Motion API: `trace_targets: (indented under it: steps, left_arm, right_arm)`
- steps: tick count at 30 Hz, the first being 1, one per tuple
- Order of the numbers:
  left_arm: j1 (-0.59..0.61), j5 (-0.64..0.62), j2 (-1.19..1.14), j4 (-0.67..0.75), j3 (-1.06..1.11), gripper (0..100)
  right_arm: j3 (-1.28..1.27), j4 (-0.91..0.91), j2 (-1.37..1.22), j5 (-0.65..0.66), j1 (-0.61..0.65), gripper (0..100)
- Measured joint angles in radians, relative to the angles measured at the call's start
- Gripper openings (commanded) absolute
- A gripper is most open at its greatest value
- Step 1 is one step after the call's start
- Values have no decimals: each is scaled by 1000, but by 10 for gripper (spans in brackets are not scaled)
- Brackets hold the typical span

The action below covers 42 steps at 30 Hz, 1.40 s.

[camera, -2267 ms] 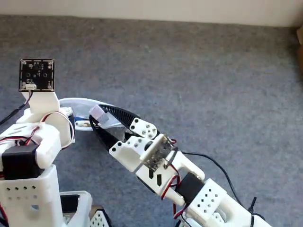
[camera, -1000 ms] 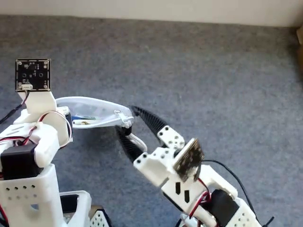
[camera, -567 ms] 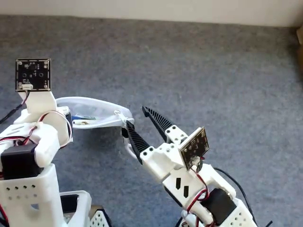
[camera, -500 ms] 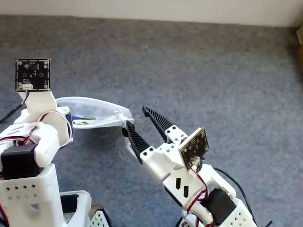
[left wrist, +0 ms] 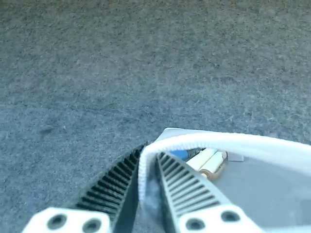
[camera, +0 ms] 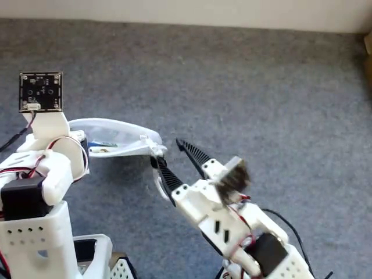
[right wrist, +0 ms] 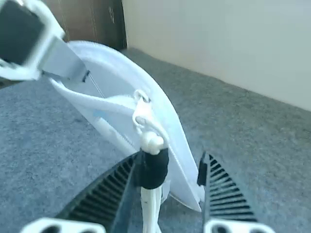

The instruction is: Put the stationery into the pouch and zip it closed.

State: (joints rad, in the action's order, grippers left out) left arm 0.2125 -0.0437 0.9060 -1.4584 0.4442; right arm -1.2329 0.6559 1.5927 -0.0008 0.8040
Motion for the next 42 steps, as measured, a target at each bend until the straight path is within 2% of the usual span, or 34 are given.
trace_targets:
  steps: [6,13,22,28,34,42]
  left_arm:
    - [-2,0,0,0,2,11]
    - [-2,0,0,0,2,11]
    - [-2,0,0,0,2,11]
    - [-2,0,0,0,2,11]
    - [-2,0,0,3,15,11]
    - [5,0,0,5,18,11]
  right_arm:
    - [0,3,117,0,41,173]
    - [-55,-2,107,0,52,173]
    - [-164,-252,-14,0,52,173]
    - [-169,-324,-75,0,52,173]
    - [-169,-327,-89,0,52,75]
    - [-167,-311,-89,0,49,74]
